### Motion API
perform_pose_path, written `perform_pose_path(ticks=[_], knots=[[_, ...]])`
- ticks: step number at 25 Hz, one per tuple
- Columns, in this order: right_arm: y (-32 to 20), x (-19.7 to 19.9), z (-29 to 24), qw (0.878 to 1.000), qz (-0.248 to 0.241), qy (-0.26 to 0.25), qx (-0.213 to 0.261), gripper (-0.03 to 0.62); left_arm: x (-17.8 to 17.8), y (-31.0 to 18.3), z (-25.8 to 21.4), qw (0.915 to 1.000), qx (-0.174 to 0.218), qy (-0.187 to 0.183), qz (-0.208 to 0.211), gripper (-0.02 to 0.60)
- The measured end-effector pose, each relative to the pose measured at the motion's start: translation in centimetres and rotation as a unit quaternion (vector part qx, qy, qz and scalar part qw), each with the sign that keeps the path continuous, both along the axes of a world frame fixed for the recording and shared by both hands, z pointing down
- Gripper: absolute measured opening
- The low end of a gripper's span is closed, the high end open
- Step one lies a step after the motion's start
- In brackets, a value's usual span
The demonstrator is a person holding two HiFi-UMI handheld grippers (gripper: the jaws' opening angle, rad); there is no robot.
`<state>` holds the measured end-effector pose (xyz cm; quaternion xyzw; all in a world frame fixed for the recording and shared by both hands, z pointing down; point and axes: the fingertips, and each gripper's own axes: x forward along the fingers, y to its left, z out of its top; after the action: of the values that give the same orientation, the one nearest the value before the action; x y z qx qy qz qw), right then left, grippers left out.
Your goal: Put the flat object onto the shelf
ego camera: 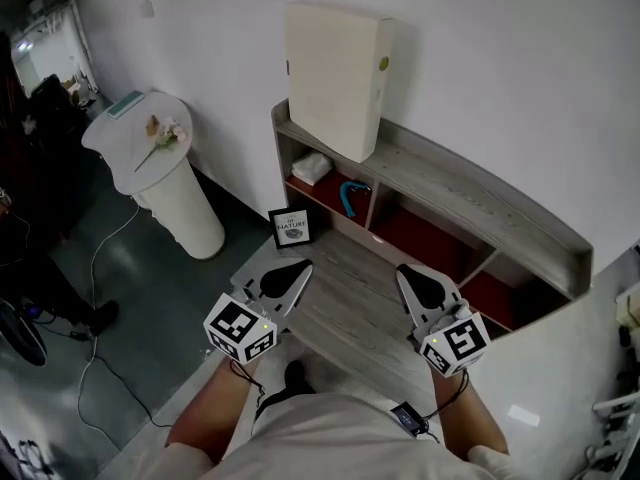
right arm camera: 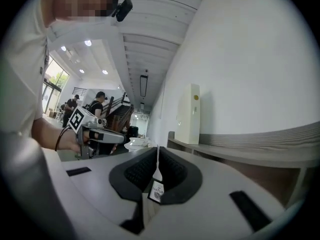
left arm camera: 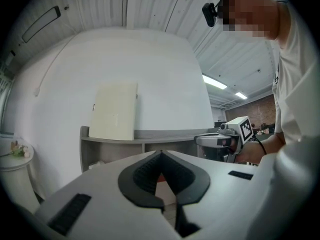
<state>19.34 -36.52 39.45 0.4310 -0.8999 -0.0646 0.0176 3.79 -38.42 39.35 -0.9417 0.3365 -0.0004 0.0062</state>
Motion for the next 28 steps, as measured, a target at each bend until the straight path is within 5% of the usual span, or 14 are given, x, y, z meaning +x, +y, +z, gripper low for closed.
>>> perform_pose_path(ticks=[13,28], knots=[[9.3,-0.5,1.9,0.998,-0.058,0.007,-0.001,0.02,1.1,8.4,3.0,0.9993,-0.031,-0.007,-0.021,0.012],[16.0,-6.1,3.1,0.998,-0.054,-0.014,-0.029,0.02,-4.9,14.6,2.6,0.9995,-0.022,-0.021,0.002,0.012]])
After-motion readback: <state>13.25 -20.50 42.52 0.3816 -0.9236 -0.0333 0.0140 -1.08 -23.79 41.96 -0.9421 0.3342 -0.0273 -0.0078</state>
